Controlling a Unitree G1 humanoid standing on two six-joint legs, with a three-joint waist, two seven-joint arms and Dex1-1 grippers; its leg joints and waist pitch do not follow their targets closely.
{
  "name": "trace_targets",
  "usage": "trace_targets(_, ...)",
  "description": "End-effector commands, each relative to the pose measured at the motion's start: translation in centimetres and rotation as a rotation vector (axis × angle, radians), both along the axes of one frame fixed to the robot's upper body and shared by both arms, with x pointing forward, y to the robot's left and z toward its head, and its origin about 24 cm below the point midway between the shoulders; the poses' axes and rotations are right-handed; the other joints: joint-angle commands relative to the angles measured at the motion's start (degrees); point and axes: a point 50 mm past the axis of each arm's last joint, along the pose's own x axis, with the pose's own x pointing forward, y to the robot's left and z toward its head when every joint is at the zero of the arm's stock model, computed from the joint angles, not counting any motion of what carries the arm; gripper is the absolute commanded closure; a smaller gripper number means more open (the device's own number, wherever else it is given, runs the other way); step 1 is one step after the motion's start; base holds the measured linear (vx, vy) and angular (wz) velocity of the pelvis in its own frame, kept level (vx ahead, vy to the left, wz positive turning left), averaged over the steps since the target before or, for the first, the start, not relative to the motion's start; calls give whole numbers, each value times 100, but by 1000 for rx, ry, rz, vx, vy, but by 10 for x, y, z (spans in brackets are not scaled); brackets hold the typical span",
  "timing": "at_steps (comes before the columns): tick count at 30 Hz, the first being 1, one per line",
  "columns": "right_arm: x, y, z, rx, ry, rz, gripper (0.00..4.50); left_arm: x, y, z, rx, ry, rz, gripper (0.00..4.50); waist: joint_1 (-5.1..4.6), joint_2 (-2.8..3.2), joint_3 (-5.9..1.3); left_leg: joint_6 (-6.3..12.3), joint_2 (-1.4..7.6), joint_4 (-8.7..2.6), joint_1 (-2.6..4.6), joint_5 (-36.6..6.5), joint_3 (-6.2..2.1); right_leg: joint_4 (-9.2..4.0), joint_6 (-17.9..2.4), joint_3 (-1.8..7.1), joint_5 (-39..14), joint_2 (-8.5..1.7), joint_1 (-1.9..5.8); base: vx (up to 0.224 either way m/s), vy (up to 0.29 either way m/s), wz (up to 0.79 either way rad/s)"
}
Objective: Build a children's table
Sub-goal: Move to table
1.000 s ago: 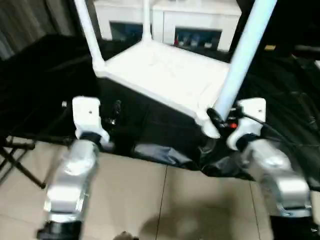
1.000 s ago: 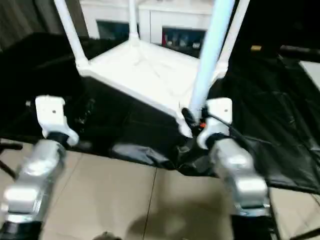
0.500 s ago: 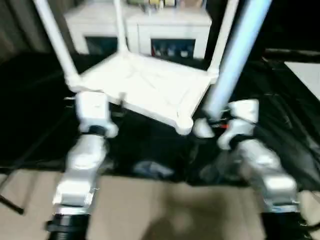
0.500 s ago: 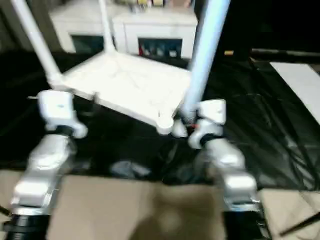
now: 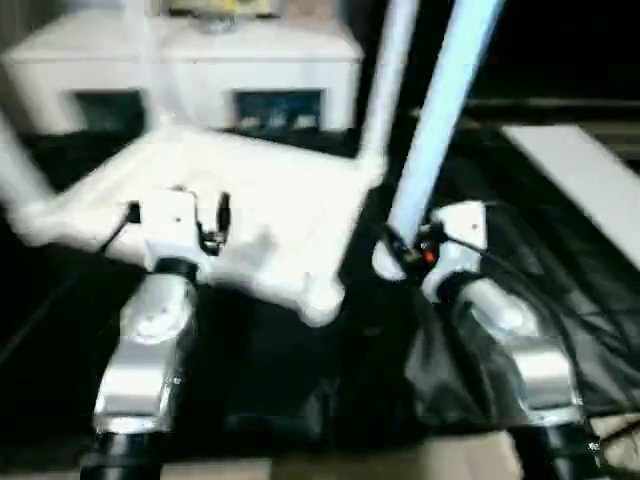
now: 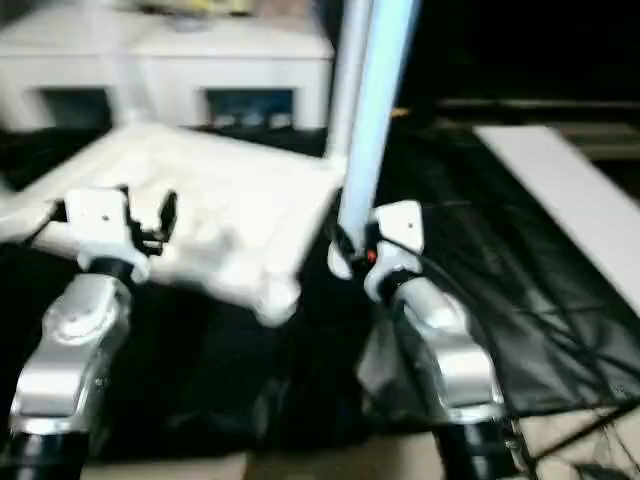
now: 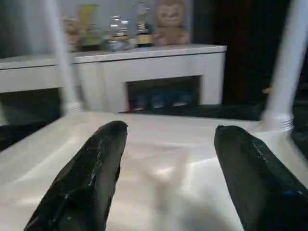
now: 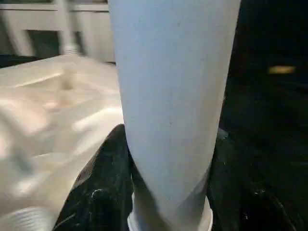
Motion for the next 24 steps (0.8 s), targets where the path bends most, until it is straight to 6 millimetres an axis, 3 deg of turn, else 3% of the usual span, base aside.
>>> trace_targets(1,-2,-6,2,-8,-13,2,265,2,-6,-1,18,12,-30,115,-23,-121,-285,1483,188,-559,67,-1277,-64,-611,-322,296,519,-318,289,177,-73,4)
trace_targets(2,-2,-6,2,-8,-12,9,265,2,-5,-2,5,20,-34,115,93,-212,-290,1373,-69,-168,-219,-1026,100,-924,-817,623,-371,-556,639,205,-62,5)
trace_targets(3,-3,-6,3,-10,-12,26,265,2,-3,-3,6,40,-48,115,267,-252,-388,1128,-67,494,-627,-300,-37,-1076,-1330,1089,-1480,-1083,1111,205,-62,5)
trace_targets(4,-3,-5,3,-11,-12,35,265,2,-3,-4,14,51,-57,115,276,-292,-393,841,-66,611,-965,496,-124,-850,-1482,944,-142,-890,1191,206,-49,-5)
trace_targets(5,-4,-5,4,-10,-15,57,265,2,-3,-8,18,77,-111,115,291,-234,-404,579,-5,447,-1004,1387,-160,-653,-1588,684,1949,-766,1067,136,-52,-12)
trace_targets(6,-5,-5,4,-8,-16,77,265,3,-3,-10,27,92,-159,115,320,-190,-433,537,41,234,-1024,1938,-184,-486,-1564,526,3158,-641,1002,136,-52,-12)
trace_targets(7,-5,-4,4,-7,-16,89,265,3,-3,-11,28,101,-190,115,371,77,-465,563,104,-305,-899,3148,-174,-194,-1169,120,4467,-171,793,-60,-23,-12)
trace_targets(8,-6,-4,5,-6,-19,109,265,4,-2,-13,33,107,-221,97,346,266,-487,672,209,-364,-704,3734,-249,-153,-826,-3,4419,-38,631,-60,-21,-18)
trace_targets(9,-7,-3,6,-5,-22,137,265,5,-2,-16,19,137,-303,86,256,382,-580,1629,913,-77,-163,5648,-753,152,-49,115,3152,7,57,-60,-21,-18)
trace_targets(10,-8,-3,6,-3,-23,143,265,6,-2,-16,20,144,-325,79,232,343,-558,1810,1142,-89,12,6822,-1010,-63,211,412,1691,-355,-166,0,0,0)
trace_targets(11,-8,-3,6,0,-22,156,265,6,-2,-17,23,157,-365,79,289,264,-545,1605,936,-65,-19,6607,-909,-229,203,492,1633,-380,-185,-28,72,-4)
trace_targets(12,-10,-4,8,9,-21,196,265,9,0,-22,110,220,-473,61,304,218,-533,1486,741,-65,-156,6103,-793,-307,122,504,1830,-369,-90,-28,72,-4)
trace_targets(13,-10,-4,8,9,-21,196,265,9,0,-22,110,220,-473,47,456,129,-425,1101,321,-115,-540,4092,-348,-474,-170,445,2067,-359,82,-51,38,-2)
trace_targets(14,-13,-5,8,20,-12,237,265,10,2,-24,175,280,-580,47,487,84,-431,904,266,-184,-657,3053,-232,-445,-252,455,2180,-401,237,-68,-8,4)
trace_targets(15,-14,-6,8,24,-7,257,265,10,3,-25,217,306,-643,34,570,124,-361,431,407,-394,-596,664,-164,-560,-549,439,1159,-421,245,-68,-8,4)
trace_targets(16,-16,-6,9,24,-3,283,265,10,4,-25,257,335,-707,34,565,189,-350,272,452,-478,-578,252,-162,-542,-685,390,796,-389,268,-99,-5,3)
trace_targets(17,-17,-7,9,22,-1,300,265,9,5,-25,282,353,-745,34,532,220,-307,27,528,-599,-497,-599,-133,-594,-850,347,-99,-305,198,-99,10,-5)
trace_targets(19,-20,-7,9,11,5,340,265,9,8,-25,327,383,-841,14,468,238,-250,-303,561,-701,-474,-1498,-110,-648,-896,361,-1003,-300,160,-98,13,-6)
trace_targets(23,-24,-9,8,-15,20,396,265,12,13,-27,456,498,-1003,5,509,232,-192,-531,558,-724,-367,-2178,-41,-802,-656,436,-2137,-387,28,-86,12,-3)
trace_targets(24,-24,-9,7,-21,18,396,265,14,14,-28,493,517,-1014,5,515,226,-206,-570,557,-733,-362,-2205,-50,-822,-576,445,-2384,-425,53,-78,10,-3)
